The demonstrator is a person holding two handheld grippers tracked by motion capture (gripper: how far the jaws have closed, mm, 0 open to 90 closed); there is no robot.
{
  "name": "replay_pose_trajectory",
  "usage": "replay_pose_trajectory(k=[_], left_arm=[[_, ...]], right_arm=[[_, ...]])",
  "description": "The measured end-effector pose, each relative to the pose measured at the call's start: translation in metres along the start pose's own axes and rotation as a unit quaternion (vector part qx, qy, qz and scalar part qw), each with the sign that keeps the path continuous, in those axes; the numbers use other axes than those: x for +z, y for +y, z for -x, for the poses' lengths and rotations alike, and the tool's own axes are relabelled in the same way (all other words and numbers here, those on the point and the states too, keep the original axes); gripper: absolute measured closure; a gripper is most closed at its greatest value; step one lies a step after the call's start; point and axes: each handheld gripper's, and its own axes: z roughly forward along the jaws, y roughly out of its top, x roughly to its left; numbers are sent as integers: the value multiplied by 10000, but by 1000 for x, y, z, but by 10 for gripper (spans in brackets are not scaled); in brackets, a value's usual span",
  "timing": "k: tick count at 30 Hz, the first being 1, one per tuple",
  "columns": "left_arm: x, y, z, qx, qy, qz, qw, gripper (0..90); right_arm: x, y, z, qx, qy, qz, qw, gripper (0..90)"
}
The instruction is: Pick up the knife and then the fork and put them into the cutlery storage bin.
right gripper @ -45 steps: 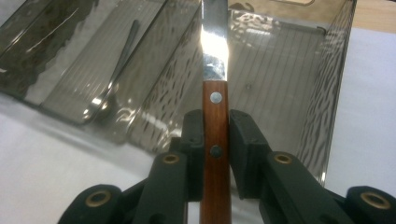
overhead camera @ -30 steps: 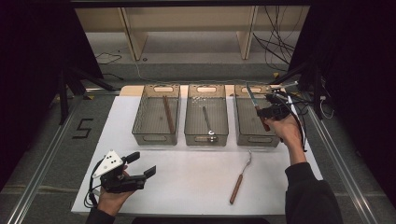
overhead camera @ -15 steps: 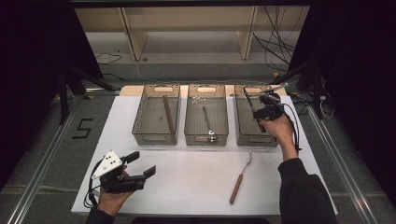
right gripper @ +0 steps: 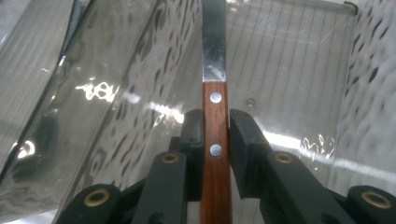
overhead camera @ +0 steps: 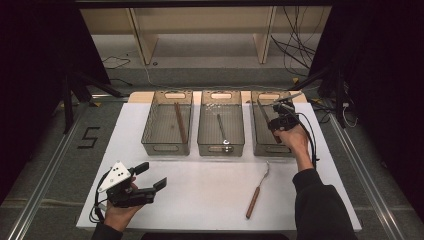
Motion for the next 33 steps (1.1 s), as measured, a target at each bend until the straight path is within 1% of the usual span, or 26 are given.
replay_pose_trajectory(k=[1, 3, 6, 8, 9, 13, 14, 16, 17, 18, 20, 22, 24, 26, 30, 32, 33], left_arm=[[0, 0, 0, 1, 0, 1, 10000, 157], [0, 0, 0, -9, -1, -2, 10000, 157], [0, 0, 0, -15, -4, 0, 10000, 157], [0, 0, 0, -18, -4, -1, 10000, 157], [0, 0, 0, -14, -7, -5, 10000, 157], [1, 0, 0, -1, -6, -7, 10000, 157], [1, 0, 0, -4, -6, -13, 10000, 157], [1, 0, 0, 5, -6, -15, 10000, 157], [1, 0, 0, 6, -7, -13, 10000, 157], [1, 0, 0, -8, -4, -5, 10000, 157], [2, 0, 0, -2, -5, -21, 10000, 157], [1, 0, 1, 16, -2, -28, 10000, 157], [1, 0, 1, 14, -1, -25, 10000, 157], [1, 0, 1, 15, -1, -26, 10000, 156], [1, 0, 1, 26, 6, -23, 10000, 157], [1, 0, 1, 27, 10, -26, 10000, 157], [1, 0, 1, 28, 8, -26, 10000, 157]], right_arm=[[1, 0, 1, 29, 10, -13, 10000, 750], [1, 0, 2, 87, 66, 29, 9999, 667], [-1, 2, 3, 55, 181, 46, 9998, 579], [-6, 2, 3, 66, 248, 153, 9996, 551], [-9, 2, 3, 27, 271, 209, 9994, 536], [-21, -1, 3, -48, 389, 319, 9987, 442], [-23, -2, 2, -64, 386, 336, 9987, 425], [-31, -4, -1, -107, 403, 463, 9981, 398], [-36, -7, -2, -134, 449, 557, 9973, 380], [-41, -9, -5, -143, 472, 570, 9972, 367], [-49, -14, -9, -257, 465, 639, 9965, 357], [-59, -23, -17, -384, 511, 659, 9958, 341], [-68, -33, -23, -465, 582, 775, 9942, 341], [-74, -42, -29, -565, 671, 805, 9929, 341], [-82, -65, -42, -732, 802, 858, 9904, 336], [-85, -80, -51, -832, 782, 811, 9901, 334], [-86, -85, -53, -864, 772, 815, 9899, 333]])
